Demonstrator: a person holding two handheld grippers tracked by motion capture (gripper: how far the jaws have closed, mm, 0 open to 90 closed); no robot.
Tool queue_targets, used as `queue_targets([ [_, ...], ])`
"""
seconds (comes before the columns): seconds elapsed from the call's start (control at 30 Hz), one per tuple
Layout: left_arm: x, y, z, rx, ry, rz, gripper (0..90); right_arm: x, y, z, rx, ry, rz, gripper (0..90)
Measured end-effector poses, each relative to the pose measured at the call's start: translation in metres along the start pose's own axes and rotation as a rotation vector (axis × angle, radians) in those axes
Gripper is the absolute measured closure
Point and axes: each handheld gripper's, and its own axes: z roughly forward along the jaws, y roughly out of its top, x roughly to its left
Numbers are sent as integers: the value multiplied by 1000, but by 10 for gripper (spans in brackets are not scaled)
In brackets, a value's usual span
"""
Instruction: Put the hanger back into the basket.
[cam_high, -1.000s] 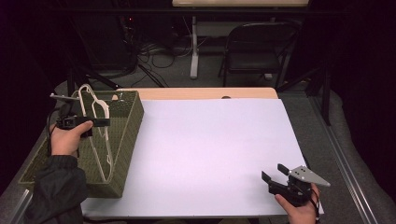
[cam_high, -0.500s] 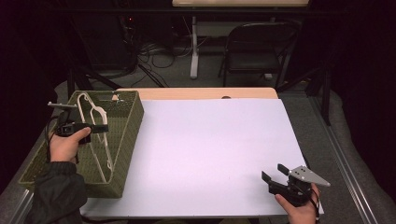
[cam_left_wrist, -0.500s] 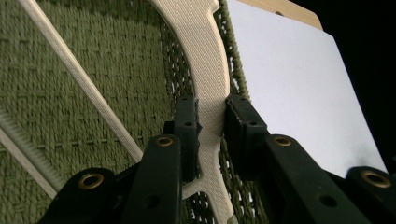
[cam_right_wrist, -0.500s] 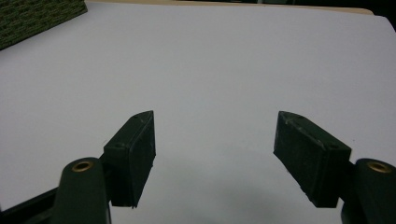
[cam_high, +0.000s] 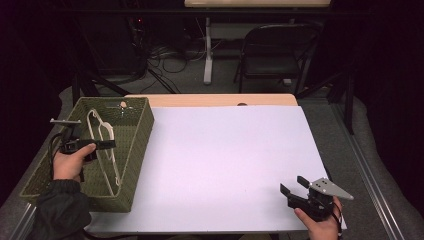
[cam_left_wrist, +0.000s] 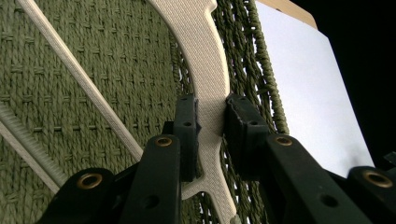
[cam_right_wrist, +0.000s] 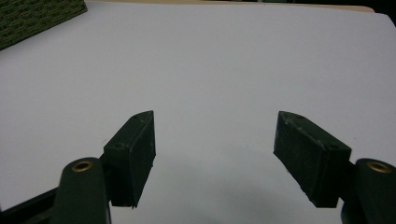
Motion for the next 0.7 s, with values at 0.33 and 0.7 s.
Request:
queue_targets([
  [0.33,-10,2,11,59,103,72,743,-1,0,-2,3,0,6,291],
  [0.7,-16,0,14,101,133,106,731,1,0,1,-5,4,1,291],
])
